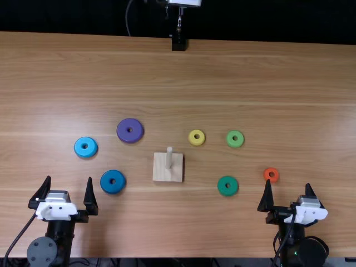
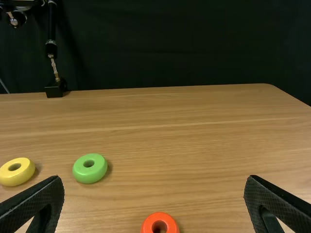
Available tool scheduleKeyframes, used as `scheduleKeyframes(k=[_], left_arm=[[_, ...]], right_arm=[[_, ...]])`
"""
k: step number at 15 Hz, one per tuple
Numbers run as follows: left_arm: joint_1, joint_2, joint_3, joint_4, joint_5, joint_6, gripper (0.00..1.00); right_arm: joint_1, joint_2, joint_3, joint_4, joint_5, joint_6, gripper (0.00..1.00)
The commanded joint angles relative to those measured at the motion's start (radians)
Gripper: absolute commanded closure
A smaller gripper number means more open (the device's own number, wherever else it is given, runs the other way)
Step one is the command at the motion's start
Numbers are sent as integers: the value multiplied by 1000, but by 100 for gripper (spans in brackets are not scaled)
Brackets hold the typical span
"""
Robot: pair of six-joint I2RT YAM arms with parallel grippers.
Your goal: Build the Hanoi tower: stack the rings onto the peg from bottom to top in this color order: purple, dark blue, light blue, dark green, light green, yellow, orange.
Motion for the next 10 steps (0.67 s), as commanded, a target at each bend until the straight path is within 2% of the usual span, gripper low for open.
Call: scheduleKeyframes(k=[1, 6, 7, 9, 10], left_arm=[[-6, -12, -17, 4, -6, 3, 0], [-6, -12, -17, 4, -1, 3, 0], [-5, -12, -17, 2, -10, 3, 0], [-9, -12, -17, 4, -10, 1, 0], [-11, -12, -17, 2, -3, -4, 0]], right_arm=[[3, -13, -5, -3, 5, -1, 0], [3, -13, -5, -3, 5, -1, 0], [3, -13, -5, -3, 5, -1, 0], [3, -13, -5, -3, 7, -1, 0], [3, -13, -5, -3, 5, -1, 0]])
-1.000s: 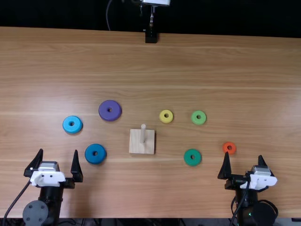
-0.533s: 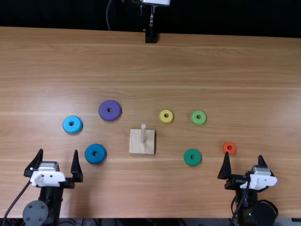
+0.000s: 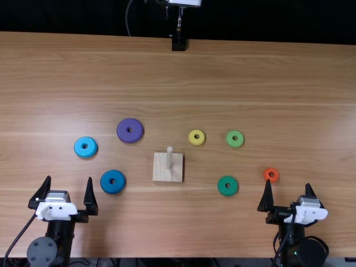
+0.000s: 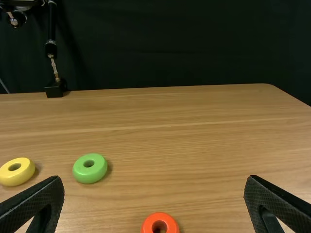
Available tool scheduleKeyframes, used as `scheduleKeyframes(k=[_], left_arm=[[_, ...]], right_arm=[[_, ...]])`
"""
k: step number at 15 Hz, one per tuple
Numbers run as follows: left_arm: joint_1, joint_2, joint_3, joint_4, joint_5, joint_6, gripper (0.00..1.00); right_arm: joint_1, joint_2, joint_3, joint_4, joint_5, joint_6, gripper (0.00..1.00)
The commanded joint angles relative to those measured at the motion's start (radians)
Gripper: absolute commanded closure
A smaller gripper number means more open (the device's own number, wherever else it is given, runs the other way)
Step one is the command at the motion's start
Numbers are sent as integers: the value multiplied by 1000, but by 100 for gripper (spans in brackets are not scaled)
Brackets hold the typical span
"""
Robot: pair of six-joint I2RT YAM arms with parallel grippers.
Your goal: Build the Hanoi tower: stack the rings onto the peg from bottom to top in this color order: purple, dark blue, light blue, dark green, light green, yellow, orange.
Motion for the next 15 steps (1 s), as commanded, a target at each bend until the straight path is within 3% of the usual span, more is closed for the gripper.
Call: scheduleKeyframes(k=[1, 5, 11, 15], left_arm=[[-11, -12, -17, 3, 8, -2, 0], [-28, -12, -17, 3, -7, -9, 0], [-17, 94, 133, 3, -10, -7, 0], [-19, 88, 194, -28, -47, -7, 0]], right_arm=[[3, -13, -5, -3, 5, -2, 0], [3, -13, -5, -3, 5, -2, 0], [3, -13, -5, -3, 5, -2, 0], [3, -13, -5, -3, 5, -2, 0]])
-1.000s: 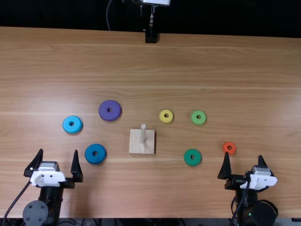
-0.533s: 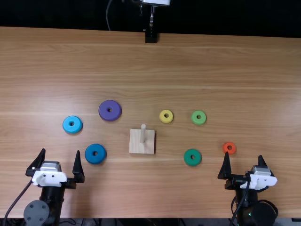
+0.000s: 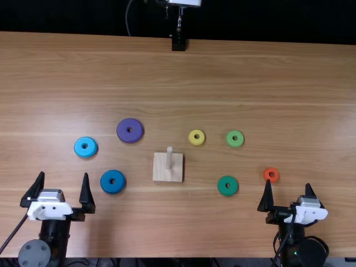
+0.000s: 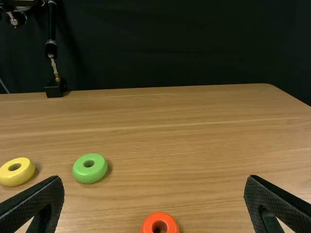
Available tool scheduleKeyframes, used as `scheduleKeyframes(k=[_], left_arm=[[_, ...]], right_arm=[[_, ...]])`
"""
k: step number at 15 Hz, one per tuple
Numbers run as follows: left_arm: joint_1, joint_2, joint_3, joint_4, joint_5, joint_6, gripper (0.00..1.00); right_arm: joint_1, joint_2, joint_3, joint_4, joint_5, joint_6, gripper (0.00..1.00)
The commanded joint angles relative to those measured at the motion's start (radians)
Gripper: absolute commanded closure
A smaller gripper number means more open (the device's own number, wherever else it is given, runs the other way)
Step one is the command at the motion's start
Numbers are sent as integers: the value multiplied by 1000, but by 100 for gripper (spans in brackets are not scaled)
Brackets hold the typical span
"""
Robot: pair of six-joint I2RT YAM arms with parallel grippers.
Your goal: Build the Hanoi tower: stack the rings onto the peg from bottom to top in this color order: purple, dark blue, light blue, dark green, light green, yellow, orange.
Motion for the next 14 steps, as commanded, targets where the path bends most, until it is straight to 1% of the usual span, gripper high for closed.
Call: scheduleKeyframes(k=[1, 3, 5, 6, 9, 10, 11, 12, 14], left_arm=[[9, 7, 81, -18, -20, -5, 0], [4, 146, 182, -60, -22, 4, 0], [-8, 294, 271, -77, -18, 8, 0], [-2, 349, 317, -77, -13, 8, 0], [-2, 443, 398, -75, -9, 8, 0], [-2, 498, 425, -75, -4, 8, 0], [-3, 554, 469, -75, -4, 8, 0], [-3, 616, 513, -75, -2, 17, 0], [-8, 745, 596, -77, 0, 57, 0]], right_arm=[[3, -13, -5, -3, 5, -1, 0], [3, -13, -5, -3, 5, -1, 0], [3, -13, -5, -3, 5, -1, 0], [3, -13, -5, -3, 5, -1, 0], [3, -13, -5, -3, 5, -1, 0], [3, -13, -5, -3, 5, -1, 0], [3, -13, -5, -3, 5, -1, 0], [3, -13, -5, -3, 7, -1, 0], [3, -13, -5, -3, 5, -1, 0]])
